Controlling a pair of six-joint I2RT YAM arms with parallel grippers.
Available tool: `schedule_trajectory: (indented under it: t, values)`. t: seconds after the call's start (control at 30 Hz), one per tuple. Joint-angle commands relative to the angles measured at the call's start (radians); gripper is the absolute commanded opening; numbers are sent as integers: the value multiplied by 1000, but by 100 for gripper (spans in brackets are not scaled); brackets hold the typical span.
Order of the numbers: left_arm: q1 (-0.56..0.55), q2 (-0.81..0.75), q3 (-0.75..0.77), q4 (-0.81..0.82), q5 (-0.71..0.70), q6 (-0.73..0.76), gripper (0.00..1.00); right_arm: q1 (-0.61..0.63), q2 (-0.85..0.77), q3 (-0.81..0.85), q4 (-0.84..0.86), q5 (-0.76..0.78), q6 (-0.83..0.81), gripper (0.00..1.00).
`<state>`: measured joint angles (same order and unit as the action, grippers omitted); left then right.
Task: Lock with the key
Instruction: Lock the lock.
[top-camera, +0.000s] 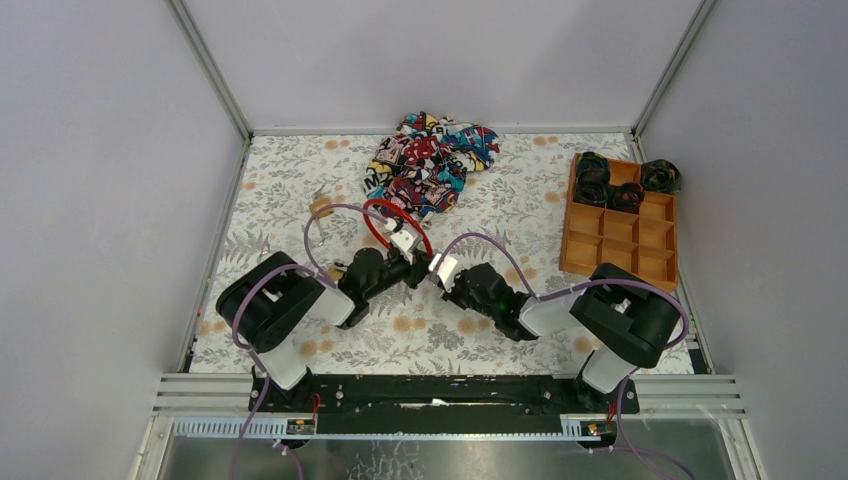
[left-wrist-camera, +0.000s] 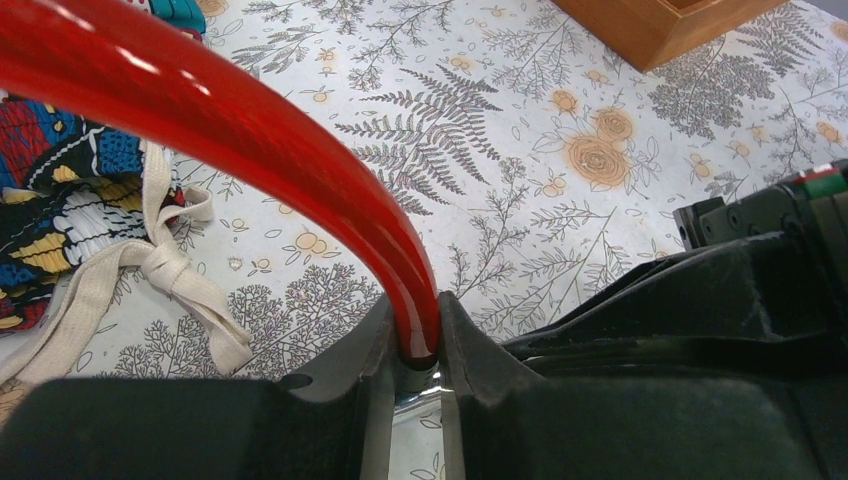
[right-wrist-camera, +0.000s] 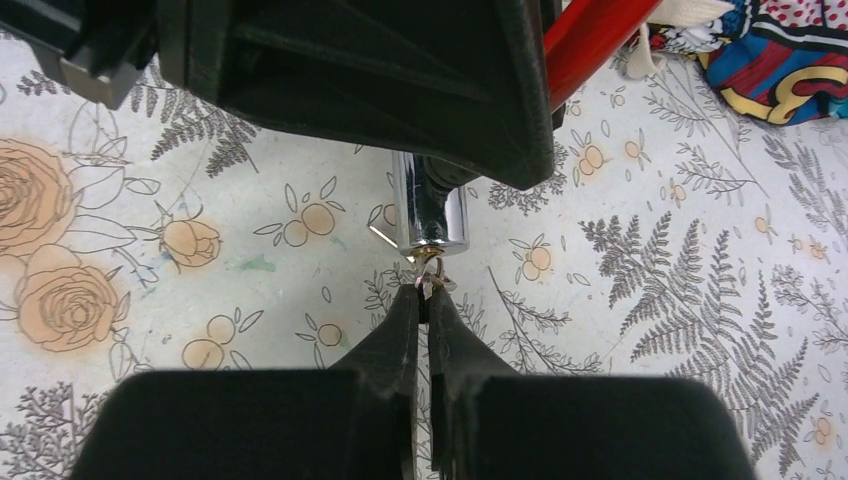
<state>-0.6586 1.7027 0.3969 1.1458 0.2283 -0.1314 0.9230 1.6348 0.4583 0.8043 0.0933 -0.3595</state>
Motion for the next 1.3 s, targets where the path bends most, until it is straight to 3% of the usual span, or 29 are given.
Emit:
schedule_trajectory:
  t: [0.0, 0.33, 0.5, 0.9, 1.07, 1.2, 1.27]
  values:
    - [-4, -5, -49, -84, 15, 69, 0, 2, -3, -5, -195, -28, 42, 0]
    - [104, -124, -52, -189, 30, 232, 0, 3, -43, 68, -402, -45, 200, 0]
    - [190, -146, -29, -227, 60, 196, 0, 3, -50, 70, -417, -43, 209, 0]
    - [193, -218, -60, -160, 57, 236, 0, 3, -105, 100, -538, -125, 259, 0]
    - [181, -214, -71, -129, 81, 175, 0, 2, -81, 99, -525, -146, 270, 0]
    - [179, -206, -70, -117, -8, 228, 0, 2, -88, 108, -581, -168, 309, 0]
    - [194, -219, -72, -106, 22, 239, 0, 2, -119, 104, -615, -171, 349, 0]
